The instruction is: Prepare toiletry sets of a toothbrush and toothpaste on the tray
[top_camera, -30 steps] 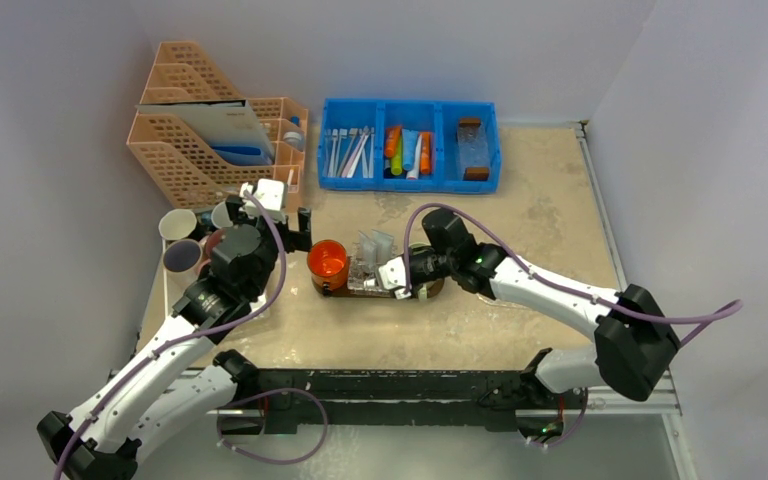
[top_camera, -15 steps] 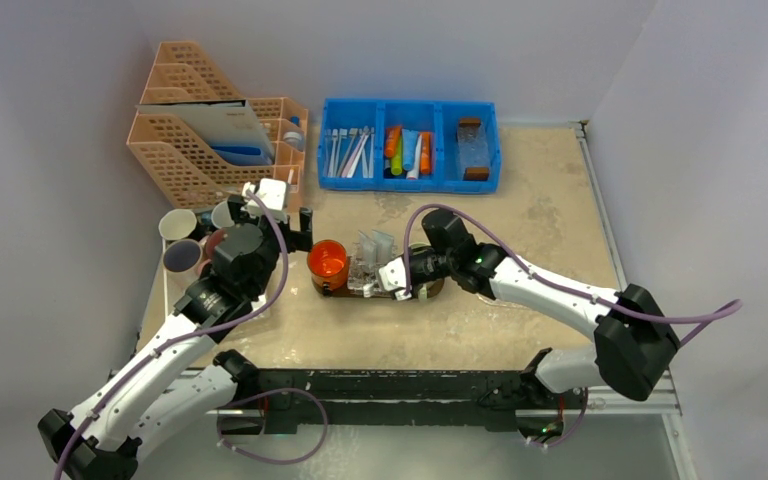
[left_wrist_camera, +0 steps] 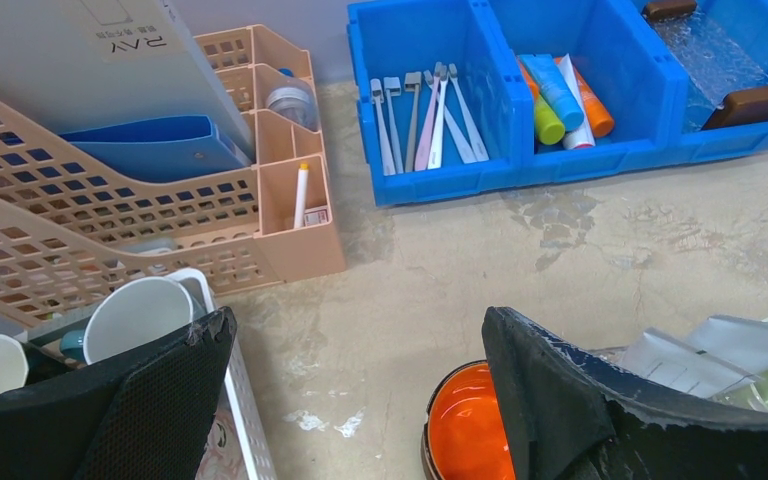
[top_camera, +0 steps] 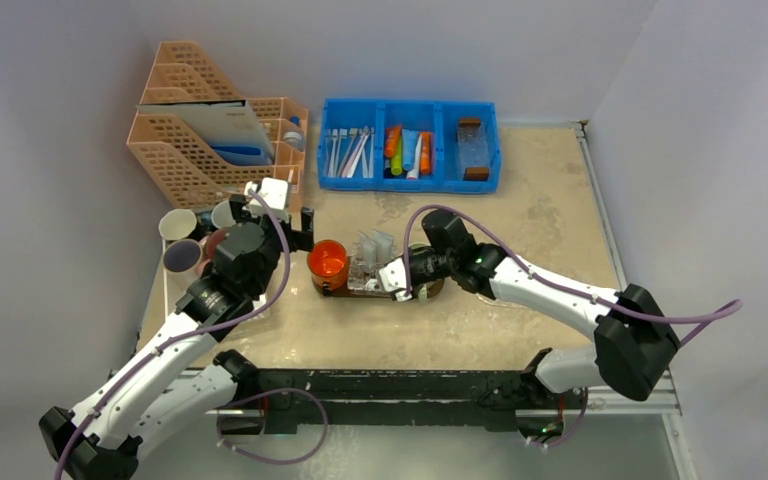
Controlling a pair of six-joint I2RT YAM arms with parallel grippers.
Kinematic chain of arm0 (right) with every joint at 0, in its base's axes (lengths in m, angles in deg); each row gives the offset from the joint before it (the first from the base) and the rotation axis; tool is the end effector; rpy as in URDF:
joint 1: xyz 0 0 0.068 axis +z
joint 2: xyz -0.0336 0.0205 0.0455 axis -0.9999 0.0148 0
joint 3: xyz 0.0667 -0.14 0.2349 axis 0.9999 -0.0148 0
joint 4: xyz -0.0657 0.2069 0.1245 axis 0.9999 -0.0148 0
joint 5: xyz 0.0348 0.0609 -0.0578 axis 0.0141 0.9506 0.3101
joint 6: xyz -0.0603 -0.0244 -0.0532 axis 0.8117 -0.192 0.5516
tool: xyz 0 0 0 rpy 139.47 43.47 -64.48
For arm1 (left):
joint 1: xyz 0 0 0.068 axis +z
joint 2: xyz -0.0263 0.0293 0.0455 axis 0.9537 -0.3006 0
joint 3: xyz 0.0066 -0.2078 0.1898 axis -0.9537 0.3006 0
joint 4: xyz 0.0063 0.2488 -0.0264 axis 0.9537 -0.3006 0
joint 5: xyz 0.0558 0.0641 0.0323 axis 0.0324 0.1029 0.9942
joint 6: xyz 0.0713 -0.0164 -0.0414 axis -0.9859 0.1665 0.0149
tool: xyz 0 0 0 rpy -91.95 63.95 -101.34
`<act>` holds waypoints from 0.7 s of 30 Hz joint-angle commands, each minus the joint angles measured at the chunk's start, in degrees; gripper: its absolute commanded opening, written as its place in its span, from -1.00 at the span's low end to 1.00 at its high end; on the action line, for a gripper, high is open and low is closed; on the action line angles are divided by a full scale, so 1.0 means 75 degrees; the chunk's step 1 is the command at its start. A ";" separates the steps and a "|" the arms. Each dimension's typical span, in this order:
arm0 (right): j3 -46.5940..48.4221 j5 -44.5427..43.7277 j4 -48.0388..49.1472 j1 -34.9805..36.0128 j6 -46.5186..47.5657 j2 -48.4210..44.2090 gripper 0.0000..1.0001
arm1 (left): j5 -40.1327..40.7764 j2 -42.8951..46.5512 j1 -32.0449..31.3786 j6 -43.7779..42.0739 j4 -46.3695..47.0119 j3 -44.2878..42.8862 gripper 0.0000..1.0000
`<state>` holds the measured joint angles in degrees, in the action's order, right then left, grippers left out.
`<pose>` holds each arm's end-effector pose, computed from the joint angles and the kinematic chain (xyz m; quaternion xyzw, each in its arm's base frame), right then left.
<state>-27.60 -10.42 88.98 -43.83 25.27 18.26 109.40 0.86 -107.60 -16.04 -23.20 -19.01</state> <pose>0.1784 0.2532 0.2578 -0.7474 0.3384 0.2647 0.5068 0.1768 -0.0829 0.3337 0.0526 0.7555 -0.0391 0.6519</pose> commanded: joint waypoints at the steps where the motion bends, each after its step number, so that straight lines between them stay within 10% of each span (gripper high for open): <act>1: 0.0014 -0.0004 -0.0168 0.0027 0.0048 -0.0124 -0.46 | -0.0110 -0.0019 0.0034 -0.0046 0.0240 -0.0207 0.85; 21: 0.0200 -0.1868 -0.0814 0.0325 -0.2359 -0.1365 -0.18 | -0.0284 0.0131 0.0027 -0.0258 0.0010 -0.0098 0.85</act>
<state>-27.60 -18.59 84.19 -43.41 14.30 8.20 108.00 0.99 -107.51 -16.61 -23.33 -19.01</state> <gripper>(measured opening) 0.408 0.922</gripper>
